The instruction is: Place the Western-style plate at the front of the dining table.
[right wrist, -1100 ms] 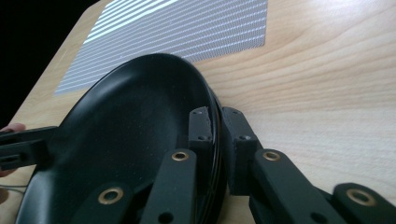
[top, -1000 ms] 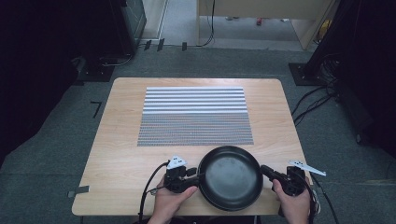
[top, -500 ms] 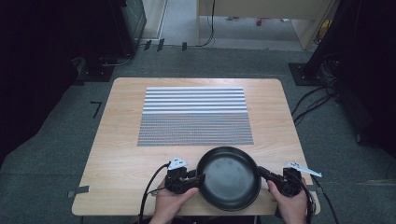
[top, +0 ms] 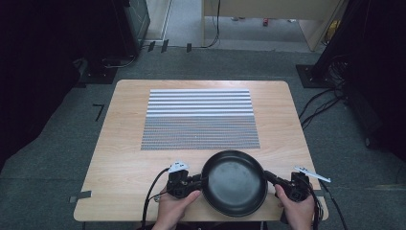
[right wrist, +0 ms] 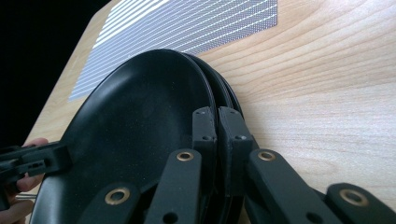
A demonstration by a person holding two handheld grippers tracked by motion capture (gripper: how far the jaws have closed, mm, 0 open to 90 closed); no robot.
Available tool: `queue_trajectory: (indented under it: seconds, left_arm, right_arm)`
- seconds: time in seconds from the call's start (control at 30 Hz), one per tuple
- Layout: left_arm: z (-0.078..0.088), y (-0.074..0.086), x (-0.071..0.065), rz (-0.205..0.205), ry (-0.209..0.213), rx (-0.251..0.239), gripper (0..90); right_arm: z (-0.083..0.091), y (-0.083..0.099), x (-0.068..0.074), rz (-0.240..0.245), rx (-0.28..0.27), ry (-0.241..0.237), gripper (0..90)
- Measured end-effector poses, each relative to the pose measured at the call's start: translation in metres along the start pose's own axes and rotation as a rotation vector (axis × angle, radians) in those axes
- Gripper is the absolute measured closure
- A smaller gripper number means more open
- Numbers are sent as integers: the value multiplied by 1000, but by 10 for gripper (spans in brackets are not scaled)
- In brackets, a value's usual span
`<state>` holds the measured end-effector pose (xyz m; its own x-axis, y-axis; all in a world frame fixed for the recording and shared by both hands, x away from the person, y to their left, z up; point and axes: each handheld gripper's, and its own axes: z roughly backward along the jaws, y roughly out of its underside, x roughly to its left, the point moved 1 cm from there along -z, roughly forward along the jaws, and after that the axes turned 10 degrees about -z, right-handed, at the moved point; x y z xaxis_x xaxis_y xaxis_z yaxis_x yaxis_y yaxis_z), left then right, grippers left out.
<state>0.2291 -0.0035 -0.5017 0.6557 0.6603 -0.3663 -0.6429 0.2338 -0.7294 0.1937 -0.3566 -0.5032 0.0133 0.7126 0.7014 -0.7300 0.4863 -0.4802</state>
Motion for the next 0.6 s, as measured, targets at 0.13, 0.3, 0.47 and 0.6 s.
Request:
queue_trajectory:
  seconds: [0.13, 0.3, 0.47, 0.6]
  left_arm:
    - [1, -1, 0, -2, 4, 5, 705]
    - [2, -1, 3, 41, 28, 1, 710]
    - [4, -1, 4, 55, 40, -4, 717]
    - [6, -2, 5, 63, 44, -7, 723]
  right_arm:
    - [-2, 1, -1, -18, 9, -20, 863]
    - [-5, 3, 2, -14, 6, -16, 861]
    - [-6, 5, 3, -7, 5, -19, 861]
    - [-7, 5, 4, -13, 10, -24, 861]
